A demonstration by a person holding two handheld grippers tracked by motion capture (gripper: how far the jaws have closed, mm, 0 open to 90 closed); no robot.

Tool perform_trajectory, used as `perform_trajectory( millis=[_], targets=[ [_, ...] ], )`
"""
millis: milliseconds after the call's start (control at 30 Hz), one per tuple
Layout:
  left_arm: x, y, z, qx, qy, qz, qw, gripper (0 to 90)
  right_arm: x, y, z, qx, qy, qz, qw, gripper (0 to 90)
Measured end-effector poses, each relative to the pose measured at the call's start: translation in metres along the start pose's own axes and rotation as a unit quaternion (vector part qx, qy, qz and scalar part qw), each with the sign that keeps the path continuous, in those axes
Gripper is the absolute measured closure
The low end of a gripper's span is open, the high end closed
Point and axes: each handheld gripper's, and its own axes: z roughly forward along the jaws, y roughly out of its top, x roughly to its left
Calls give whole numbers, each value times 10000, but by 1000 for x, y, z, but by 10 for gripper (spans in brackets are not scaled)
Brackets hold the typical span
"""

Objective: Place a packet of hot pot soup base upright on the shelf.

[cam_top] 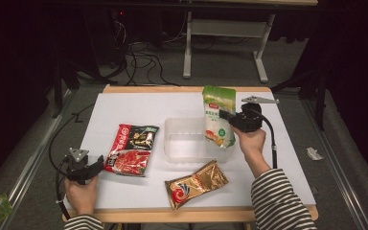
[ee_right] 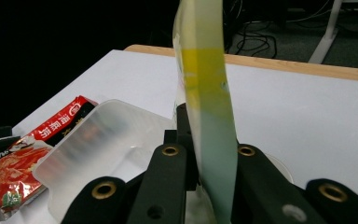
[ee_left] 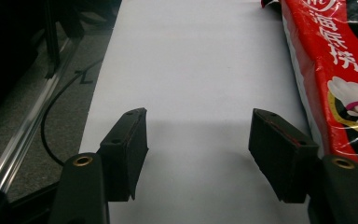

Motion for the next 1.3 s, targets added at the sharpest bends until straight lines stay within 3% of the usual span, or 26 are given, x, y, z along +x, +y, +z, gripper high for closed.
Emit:
perform_trajectory(
  millis=[167,433,567,767,1000,1300],
  targets=[
    [0,0,0,-2,-1,3,10000,377,0,-3,4,-136,-54,-57,9999,878],
    [0,0,0,-10,-5,-5,10000,377,2,-5,0,-81,30,-158,9998,822],
    [0,0,0,-4,0,5,10000,378,7,-9,-5,25,-5,-422,9991,800],
    [0,0,0,-18,15,10,10000,378,3,-13,-12,49,25,-365,9993,796],
    [-1,0,0,-19,20,11,10000,377,2,-17,-17,249,46,-491,9985,880],
    [-1,0,0,-8,19,28,10000,378,1,-28,-23,338,-39,-623,9975,898]
  ],
)
